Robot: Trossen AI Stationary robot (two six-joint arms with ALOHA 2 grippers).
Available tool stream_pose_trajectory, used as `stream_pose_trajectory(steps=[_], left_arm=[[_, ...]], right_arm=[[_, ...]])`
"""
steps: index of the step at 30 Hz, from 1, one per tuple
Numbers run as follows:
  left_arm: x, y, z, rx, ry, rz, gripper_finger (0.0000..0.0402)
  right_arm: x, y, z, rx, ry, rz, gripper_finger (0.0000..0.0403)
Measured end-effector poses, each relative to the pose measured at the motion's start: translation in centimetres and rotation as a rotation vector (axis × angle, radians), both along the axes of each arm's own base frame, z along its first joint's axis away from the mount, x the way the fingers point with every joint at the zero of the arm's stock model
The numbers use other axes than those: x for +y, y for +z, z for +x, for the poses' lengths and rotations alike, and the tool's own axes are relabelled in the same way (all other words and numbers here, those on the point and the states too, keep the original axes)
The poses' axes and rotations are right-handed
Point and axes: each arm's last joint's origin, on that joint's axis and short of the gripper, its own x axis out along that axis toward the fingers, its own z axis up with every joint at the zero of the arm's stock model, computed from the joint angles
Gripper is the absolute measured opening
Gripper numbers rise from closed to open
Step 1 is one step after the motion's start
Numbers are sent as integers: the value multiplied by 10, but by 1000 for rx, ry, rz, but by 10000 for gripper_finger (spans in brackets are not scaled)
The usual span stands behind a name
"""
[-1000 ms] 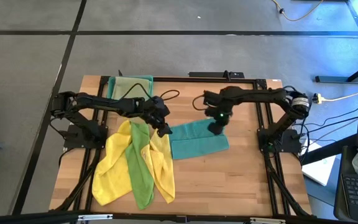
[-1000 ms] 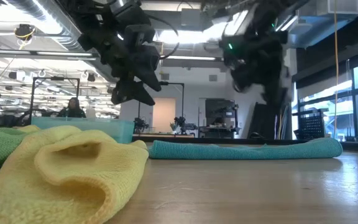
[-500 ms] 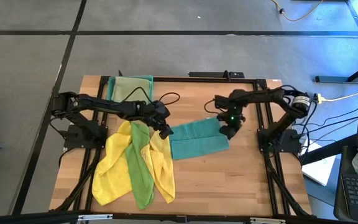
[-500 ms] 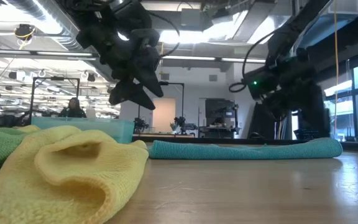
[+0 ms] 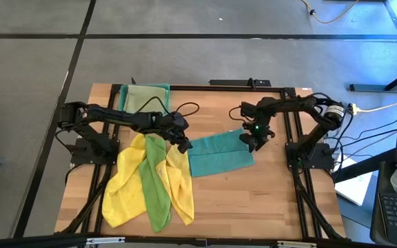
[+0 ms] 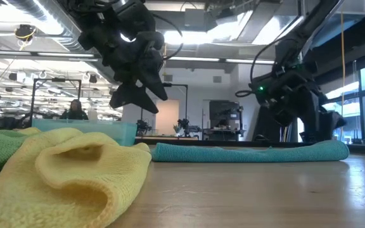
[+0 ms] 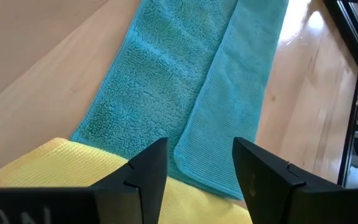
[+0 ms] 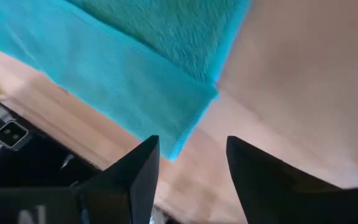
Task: Fold microfiber towels
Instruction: Fold the blue microfiber cloth
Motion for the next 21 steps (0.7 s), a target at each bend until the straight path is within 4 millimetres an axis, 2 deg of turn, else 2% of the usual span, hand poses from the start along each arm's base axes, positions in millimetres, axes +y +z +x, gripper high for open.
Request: stream_pose_trajectory(steps=[5, 21], left_arm=[[0, 0, 0, 0, 0, 0, 174], [0, 0, 0, 2, 15, -27, 174]], right_arm=[[6, -12, -6, -33, -11, 36, 189], [0, -15, 5, -116, -80, 8, 180]])
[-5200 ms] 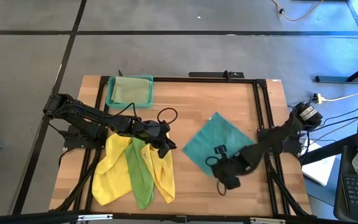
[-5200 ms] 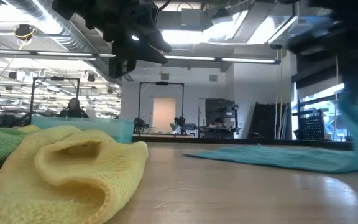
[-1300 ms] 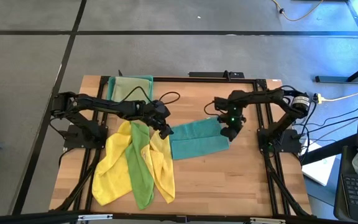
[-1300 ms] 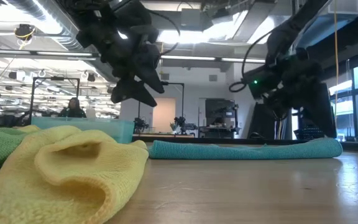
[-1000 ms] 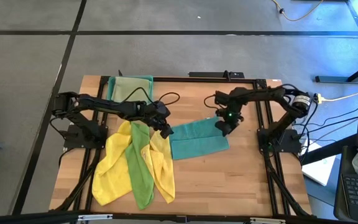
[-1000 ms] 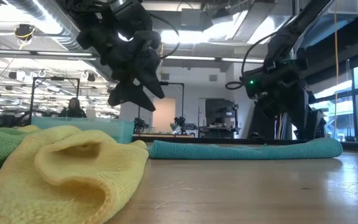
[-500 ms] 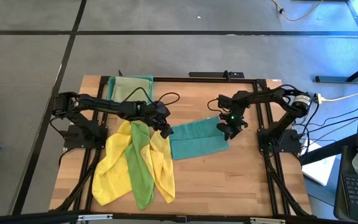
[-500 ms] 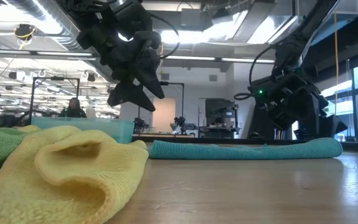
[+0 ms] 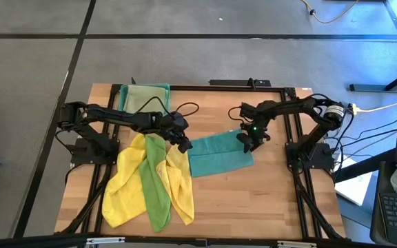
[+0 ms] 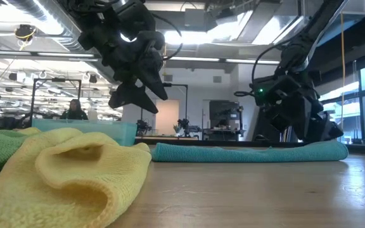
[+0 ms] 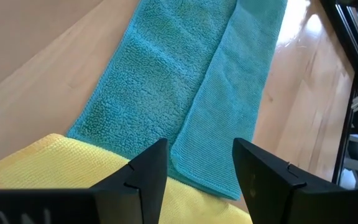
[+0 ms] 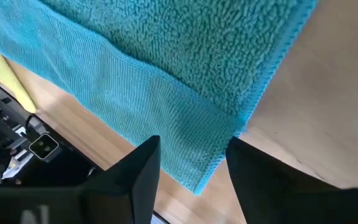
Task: Fold microfiber towels
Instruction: Fold the blue microfiber cloth
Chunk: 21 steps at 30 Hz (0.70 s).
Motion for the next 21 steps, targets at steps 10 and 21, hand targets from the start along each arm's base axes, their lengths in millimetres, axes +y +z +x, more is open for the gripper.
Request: stream_pose_trajectory(steps=[10, 21], left_arm=[[0, 0, 0, 3, 15, -15, 174], [0, 0, 0, 5, 33, 4, 174]], right_arm=[[3, 0, 2, -52, 55, 0, 123], [8, 0, 6, -148, 183, -54, 57]])
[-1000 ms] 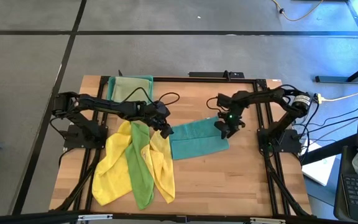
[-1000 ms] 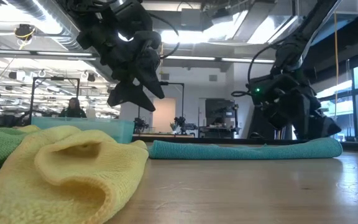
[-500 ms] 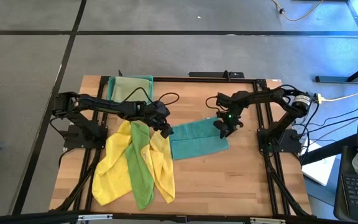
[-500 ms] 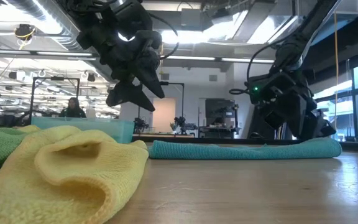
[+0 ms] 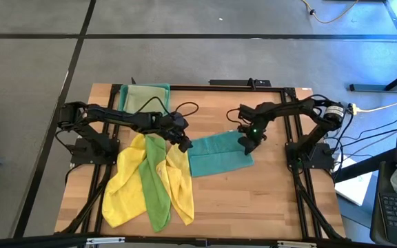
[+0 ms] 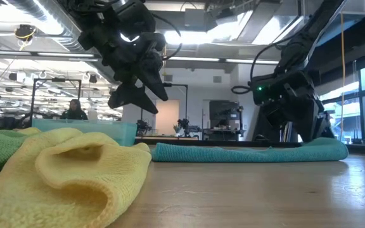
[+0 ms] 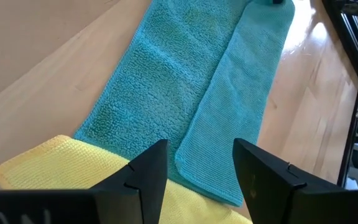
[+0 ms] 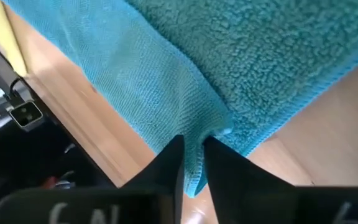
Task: Fold microfiber towels
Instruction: Fold the blue microfiber cloth
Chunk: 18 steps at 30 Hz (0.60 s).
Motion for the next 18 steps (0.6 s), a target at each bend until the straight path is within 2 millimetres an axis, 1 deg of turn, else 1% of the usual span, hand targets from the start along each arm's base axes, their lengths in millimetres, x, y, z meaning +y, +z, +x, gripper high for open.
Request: stream_pose_trajectory(steps=[5, 7, 14, 18], left_arm=[[0, 0, 0, 0, -2, 3, 174], [0, 0, 0, 0, -2, 3, 174], [0, 0, 0, 0, -2, 3, 174], [0, 0, 0, 0, -1, 4, 174]], right_arm=[[3, 1, 2, -95, 89, 8, 16], [5, 1, 2, -113, 111, 11, 7], [5, 2, 2, -167, 179, -24, 29], [4, 8, 1, -195, 226, -98, 18]])
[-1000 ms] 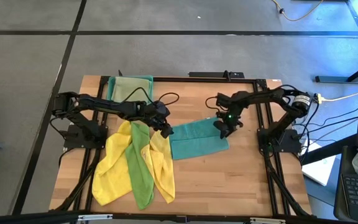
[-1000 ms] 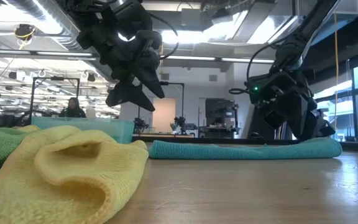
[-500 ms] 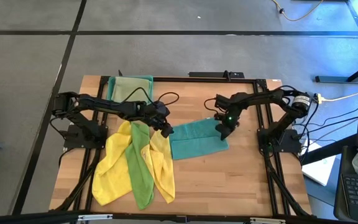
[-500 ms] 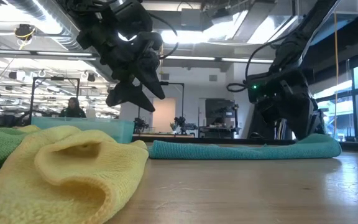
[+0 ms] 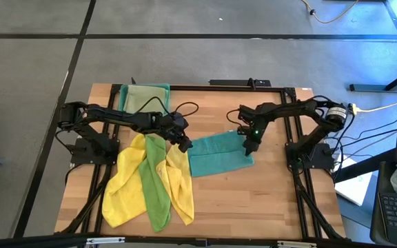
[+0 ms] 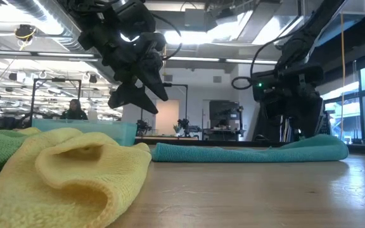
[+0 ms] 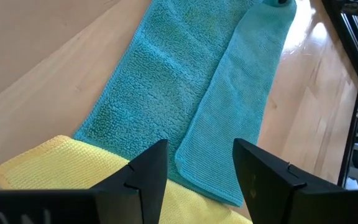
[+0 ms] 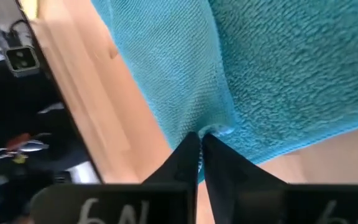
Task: Fold microfiber towels
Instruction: Fold the blue microfiber cloth
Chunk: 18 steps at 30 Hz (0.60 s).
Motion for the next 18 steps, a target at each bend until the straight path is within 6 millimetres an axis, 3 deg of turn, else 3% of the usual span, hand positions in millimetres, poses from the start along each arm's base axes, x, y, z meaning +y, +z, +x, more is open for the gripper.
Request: stream_pose_trajectory(steps=[11, 18], left_arm=[[0, 0, 0, 2, 21, -14, 174], [1, 1, 1, -5, 47, 20, 174]], right_arm=[[-14, 43, 19, -226, 118, -302, 13], [-22, 66, 33, -341, 185, -390, 10]])
